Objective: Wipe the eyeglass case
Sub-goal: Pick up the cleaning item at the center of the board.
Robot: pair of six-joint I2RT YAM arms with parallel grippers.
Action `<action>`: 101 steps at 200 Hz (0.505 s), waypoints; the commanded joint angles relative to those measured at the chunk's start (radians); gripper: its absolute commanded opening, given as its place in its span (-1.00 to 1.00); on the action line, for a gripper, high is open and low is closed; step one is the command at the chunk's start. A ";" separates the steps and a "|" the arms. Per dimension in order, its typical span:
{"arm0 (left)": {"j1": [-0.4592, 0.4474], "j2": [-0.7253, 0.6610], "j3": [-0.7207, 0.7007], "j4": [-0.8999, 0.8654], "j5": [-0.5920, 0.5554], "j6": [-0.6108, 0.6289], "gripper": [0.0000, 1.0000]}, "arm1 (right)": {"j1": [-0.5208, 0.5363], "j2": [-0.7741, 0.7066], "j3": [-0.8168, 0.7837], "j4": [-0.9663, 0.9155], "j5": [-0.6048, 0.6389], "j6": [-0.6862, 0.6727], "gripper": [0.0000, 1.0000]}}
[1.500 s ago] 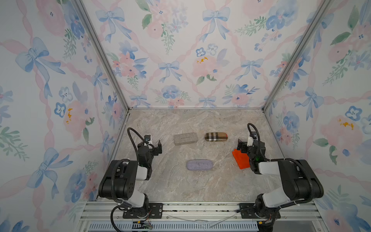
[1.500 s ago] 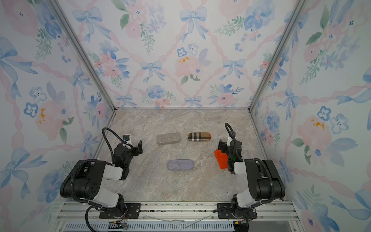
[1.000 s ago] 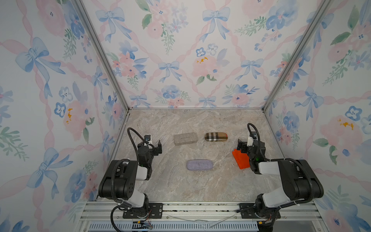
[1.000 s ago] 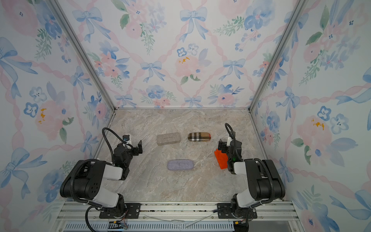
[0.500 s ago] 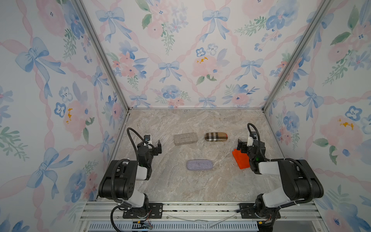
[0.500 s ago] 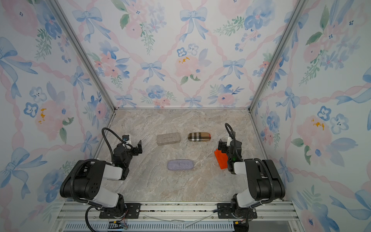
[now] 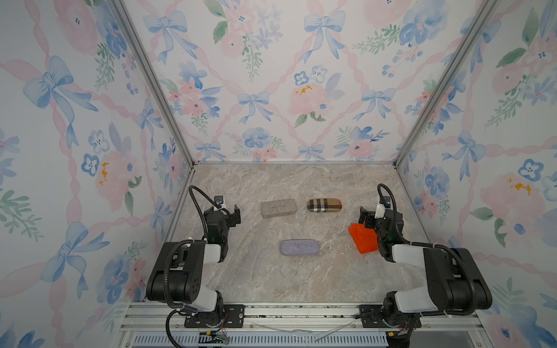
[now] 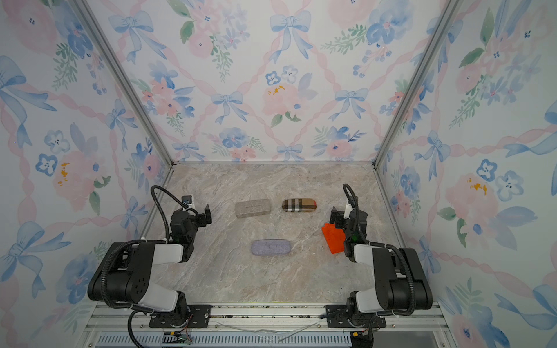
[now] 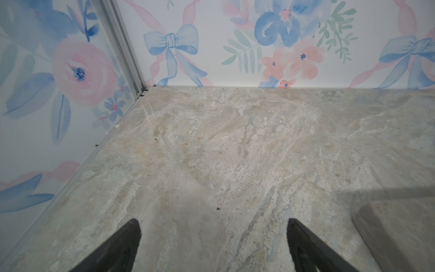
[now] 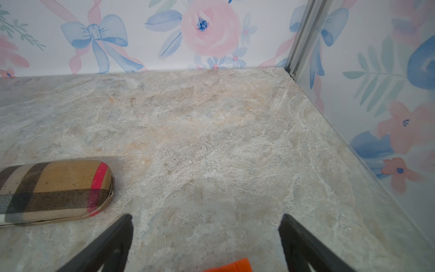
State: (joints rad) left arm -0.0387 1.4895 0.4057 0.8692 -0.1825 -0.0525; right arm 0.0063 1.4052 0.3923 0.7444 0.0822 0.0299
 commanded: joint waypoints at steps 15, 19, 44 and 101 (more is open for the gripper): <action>-0.027 -0.128 0.094 -0.254 -0.026 -0.001 0.96 | -0.008 -0.192 0.184 -0.413 0.024 0.060 0.86; -0.037 -0.150 0.112 -0.301 -0.018 -0.006 0.96 | -0.006 -0.217 0.225 -0.504 0.025 0.067 0.85; -0.118 -0.249 0.241 -0.576 0.009 -0.046 0.92 | 0.009 -0.281 0.415 -0.864 0.053 0.063 0.83; -0.366 -0.243 0.383 -0.772 0.106 0.124 0.87 | 0.054 -0.133 0.728 -1.444 0.022 0.031 0.77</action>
State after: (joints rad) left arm -0.3332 1.2221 0.7525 0.2481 -0.1329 -0.0246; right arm 0.0185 1.1950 1.0622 -0.3096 0.1116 0.0734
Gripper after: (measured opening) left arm 0.940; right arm 0.890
